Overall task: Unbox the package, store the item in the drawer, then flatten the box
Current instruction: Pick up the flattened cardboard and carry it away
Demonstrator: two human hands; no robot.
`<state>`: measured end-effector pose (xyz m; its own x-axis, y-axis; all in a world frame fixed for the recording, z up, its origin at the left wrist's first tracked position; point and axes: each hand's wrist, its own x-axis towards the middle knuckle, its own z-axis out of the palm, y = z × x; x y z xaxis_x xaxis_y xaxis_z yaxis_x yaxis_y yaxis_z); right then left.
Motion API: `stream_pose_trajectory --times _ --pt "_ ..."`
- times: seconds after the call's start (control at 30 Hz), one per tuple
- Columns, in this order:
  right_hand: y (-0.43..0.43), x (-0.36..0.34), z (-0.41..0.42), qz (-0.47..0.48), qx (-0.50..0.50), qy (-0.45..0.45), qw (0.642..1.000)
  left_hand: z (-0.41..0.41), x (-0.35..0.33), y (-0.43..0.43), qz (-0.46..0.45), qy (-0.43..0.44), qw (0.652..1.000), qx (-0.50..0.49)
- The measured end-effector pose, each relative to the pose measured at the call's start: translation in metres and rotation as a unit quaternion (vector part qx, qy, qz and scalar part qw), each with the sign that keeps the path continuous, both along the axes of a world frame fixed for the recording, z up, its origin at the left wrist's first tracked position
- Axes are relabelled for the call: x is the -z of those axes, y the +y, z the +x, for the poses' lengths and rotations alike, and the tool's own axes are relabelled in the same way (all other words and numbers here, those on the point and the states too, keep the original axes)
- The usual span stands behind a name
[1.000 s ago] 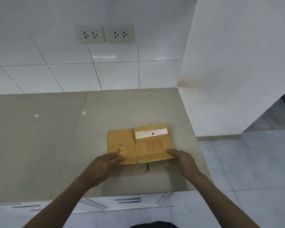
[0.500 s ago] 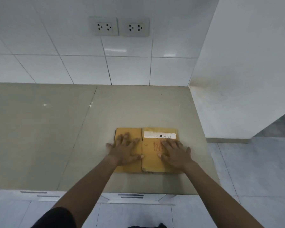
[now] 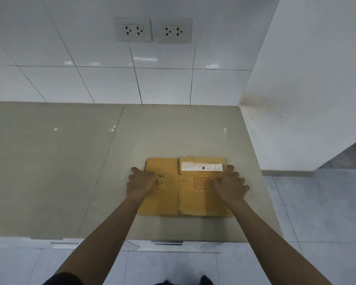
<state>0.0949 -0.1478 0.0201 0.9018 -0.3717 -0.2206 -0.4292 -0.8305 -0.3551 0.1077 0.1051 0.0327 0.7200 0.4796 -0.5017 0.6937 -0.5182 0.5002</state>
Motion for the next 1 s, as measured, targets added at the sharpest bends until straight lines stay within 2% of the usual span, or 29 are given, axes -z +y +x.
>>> stream_pose_trajectory --times 0.07,0.13,0.2,0.23,0.4,0.57,1.0 --pt "-0.001 -0.005 -0.002 0.105 0.025 -0.039 0.993 0.003 -0.002 0.005 -0.08 -0.009 0.997 -0.022" --pt "-0.004 -0.01 -0.005 0.198 0.044 -0.079 0.976 0.003 -0.005 0.011 -0.212 -0.025 0.974 -0.078" --pt "-0.01 -0.015 -0.01 0.231 0.052 -0.111 0.965 -0.001 -0.014 0.015 -0.311 -0.007 0.944 -0.107" --pt "-0.013 -0.017 -0.012 0.241 0.057 -0.123 0.961 -0.002 -0.017 0.018 -0.326 -0.002 0.94 -0.1" --pt "-0.031 -0.028 -0.03 0.282 0.082 -0.168 0.941 -0.011 -0.03 0.016 -0.347 -0.023 0.937 -0.043" --pt "-0.074 -0.043 -0.05 0.303 0.079 -0.207 0.927 -0.03 -0.051 -0.026 -0.354 -0.055 0.933 -0.021" --pt "-0.317 -0.061 -0.127 0.348 0.066 -0.231 0.906 -0.097 -0.058 -0.27 -0.385 -0.12 0.915 -0.015"
